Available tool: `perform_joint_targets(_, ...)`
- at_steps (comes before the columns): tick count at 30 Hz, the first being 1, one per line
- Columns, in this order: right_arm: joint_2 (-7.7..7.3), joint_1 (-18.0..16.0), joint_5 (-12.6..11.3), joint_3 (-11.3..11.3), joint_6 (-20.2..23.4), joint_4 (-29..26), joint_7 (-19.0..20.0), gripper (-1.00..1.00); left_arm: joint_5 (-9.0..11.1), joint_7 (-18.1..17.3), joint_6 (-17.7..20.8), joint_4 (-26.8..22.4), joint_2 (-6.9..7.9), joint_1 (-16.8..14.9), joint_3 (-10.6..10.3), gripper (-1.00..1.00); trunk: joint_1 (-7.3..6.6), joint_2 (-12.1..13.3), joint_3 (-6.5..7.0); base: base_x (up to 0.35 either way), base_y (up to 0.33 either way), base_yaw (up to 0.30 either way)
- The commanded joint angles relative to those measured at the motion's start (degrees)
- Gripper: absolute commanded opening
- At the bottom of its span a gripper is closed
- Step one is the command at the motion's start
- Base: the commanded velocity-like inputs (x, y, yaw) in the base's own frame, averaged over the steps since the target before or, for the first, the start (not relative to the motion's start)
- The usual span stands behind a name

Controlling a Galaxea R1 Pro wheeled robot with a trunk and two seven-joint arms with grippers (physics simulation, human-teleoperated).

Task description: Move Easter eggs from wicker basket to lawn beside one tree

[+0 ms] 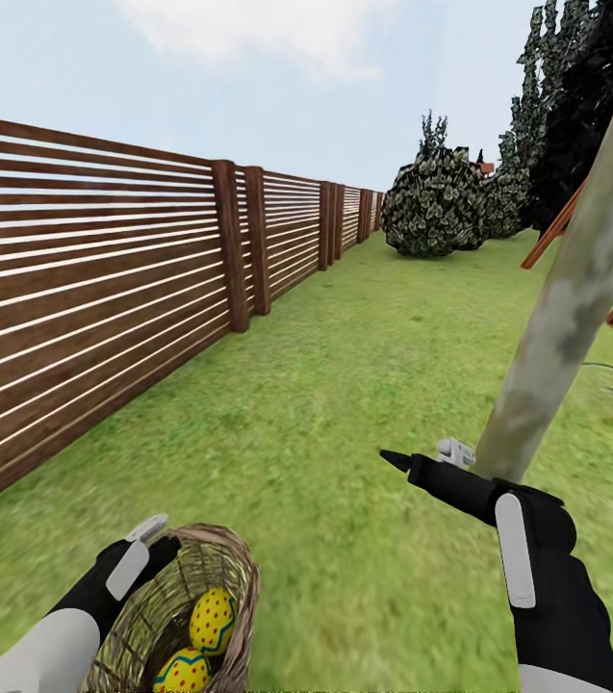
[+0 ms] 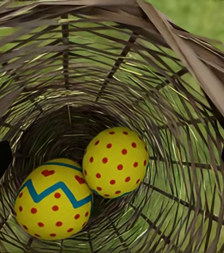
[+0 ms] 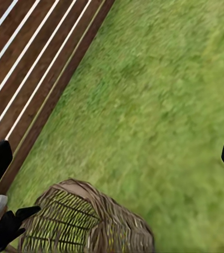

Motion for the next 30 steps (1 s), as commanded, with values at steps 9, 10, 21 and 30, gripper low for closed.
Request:
perform_joint_targets(9,0.06,0.0,0.1,-0.1,0.3,0.0,0.3,1.00,0.6,0.4,-0.3,-0.1,-0.01,0.0,0.0,1.00,1.97,-3.7,-1.68,0.000,0.000,0.000)
perform_joint_targets(10,0.06,0.0,0.1,-0.1,0.3,0.0,0.3,1.00,0.6,0.4,-0.3,-0.1,-0.01,0.0,0.0,1.00,2.19,-4.1,-1.86,0.000,0.000,0.000)
perform_joint_targets(21,0.06,-0.1,0.1,-0.1,0.3,0.0,0.3,1.00,0.6,0.4,-0.4,0.0,-0.07,0.0,-2.1,1.00,4.61,-8.5,-3.83,0.000,0.000,0.000)
perform_joint_targets(30,0.06,-0.1,0.1,0.0,0.3,0.0,0.3,1.00,0.6,0.4,-1.2,0.2,-0.10,0.0,-2.5,1.00,6.59,-12.1,-5.45,0.000,0.000,0.000)
